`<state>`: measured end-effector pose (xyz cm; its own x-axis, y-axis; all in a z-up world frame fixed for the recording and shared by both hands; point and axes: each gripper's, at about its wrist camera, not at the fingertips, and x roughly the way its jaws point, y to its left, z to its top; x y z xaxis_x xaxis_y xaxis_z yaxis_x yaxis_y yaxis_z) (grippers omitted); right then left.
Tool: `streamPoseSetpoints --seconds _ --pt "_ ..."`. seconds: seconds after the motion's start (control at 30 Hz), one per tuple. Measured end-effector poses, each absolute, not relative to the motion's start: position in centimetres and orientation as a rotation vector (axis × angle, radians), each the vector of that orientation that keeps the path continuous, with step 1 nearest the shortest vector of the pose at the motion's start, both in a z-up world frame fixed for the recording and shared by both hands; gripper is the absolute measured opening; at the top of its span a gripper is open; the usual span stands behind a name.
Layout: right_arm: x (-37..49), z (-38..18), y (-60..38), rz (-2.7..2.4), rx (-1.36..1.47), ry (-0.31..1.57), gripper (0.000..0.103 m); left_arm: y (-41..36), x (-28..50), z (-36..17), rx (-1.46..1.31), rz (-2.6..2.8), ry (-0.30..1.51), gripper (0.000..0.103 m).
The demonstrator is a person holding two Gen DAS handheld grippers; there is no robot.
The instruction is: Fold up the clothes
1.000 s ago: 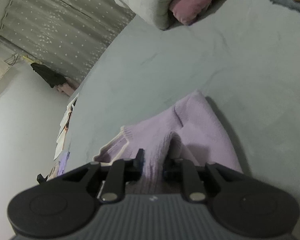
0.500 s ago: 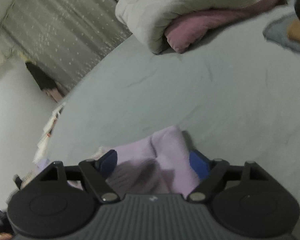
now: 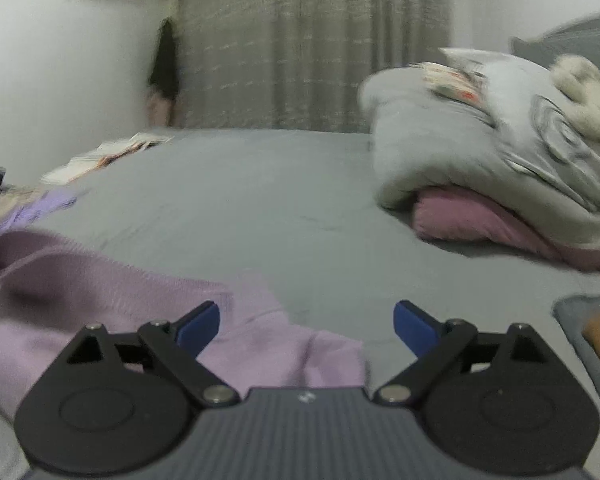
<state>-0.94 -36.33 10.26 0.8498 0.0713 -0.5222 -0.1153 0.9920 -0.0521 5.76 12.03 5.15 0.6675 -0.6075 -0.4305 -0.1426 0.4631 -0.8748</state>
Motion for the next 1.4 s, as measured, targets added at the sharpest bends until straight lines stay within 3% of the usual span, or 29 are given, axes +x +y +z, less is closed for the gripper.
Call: streamPoseSetpoints --seconds 0.1,0.17,0.27,0.4,0.63,0.8,0.87,0.9,0.93,0.97,1.0,1.03,1.1,1.2,1.4 --pt "-1.1 9.9 -35.1 0.134 -0.121 0.558 0.094 12.6 5.5 4.9 -1.169 -0.355 0.745 0.085" --pt "-1.2 10.0 -34.6 0.142 -0.123 0.560 0.094 13.0 5.5 5.0 -1.186 -0.358 0.698 0.088" --pt "-1.7 10.2 -34.3 0.144 -0.107 0.560 0.095 13.2 5.5 6.0 -1.082 -0.301 0.660 0.088" --pt "-1.9 10.1 -34.4 0.140 -0.117 0.562 0.095 8.8 5.5 8.7 -0.526 -0.299 0.688 0.088" --pt "-1.5 9.6 -34.3 0.150 -0.219 0.544 0.093 3.6 6.5 7.7 -0.196 -0.334 0.741 0.088" --pt "-0.9 8.2 -32.7 0.223 -0.383 0.551 0.081 1.3 7.3 6.8 -0.026 -0.339 0.768 0.088" --pt "-0.2 7.4 -32.2 0.232 -0.428 0.583 0.065 1.0 7.2 6.7 -0.016 -0.343 0.773 0.088" --pt "0.2 7.0 -31.9 0.233 -0.453 0.602 0.060 0.8 7.1 6.8 -0.010 -0.347 0.775 0.082" --pt "0.6 6.5 -31.7 0.228 -0.480 0.622 0.048 0.6 7.2 6.8 0.002 -0.361 0.774 0.074" --pt "1.0 5.9 -31.3 0.216 -0.508 0.647 0.027 0.1 7.5 6.7 0.017 -0.369 0.779 0.055" --pt "1.4 5.3 -31.0 0.203 -0.535 0.670 0.018 0.2 7.2 6.8 0.023 -0.370 0.782 0.043" --pt "1.6 5.0 -30.7 0.190 -0.556 0.683 0.011 0.3 7.2 6.7 0.033 -0.359 0.786 0.035" --pt "1.5 4.9 -30.2 0.173 -0.573 0.676 0.009 0.6 7.6 6.6 0.029 -0.349 0.790 0.009" --pt "1.4 5.9 -30.4 0.127 -0.532 0.638 0.006 1.5 8.0 7.0 -0.036 -0.357 0.784 0.004" --pt "1.2 8.7 -32.7 0.045 -0.375 0.552 0.006 2.4 7.8 8.0 -0.076 -0.356 0.747 0.003"
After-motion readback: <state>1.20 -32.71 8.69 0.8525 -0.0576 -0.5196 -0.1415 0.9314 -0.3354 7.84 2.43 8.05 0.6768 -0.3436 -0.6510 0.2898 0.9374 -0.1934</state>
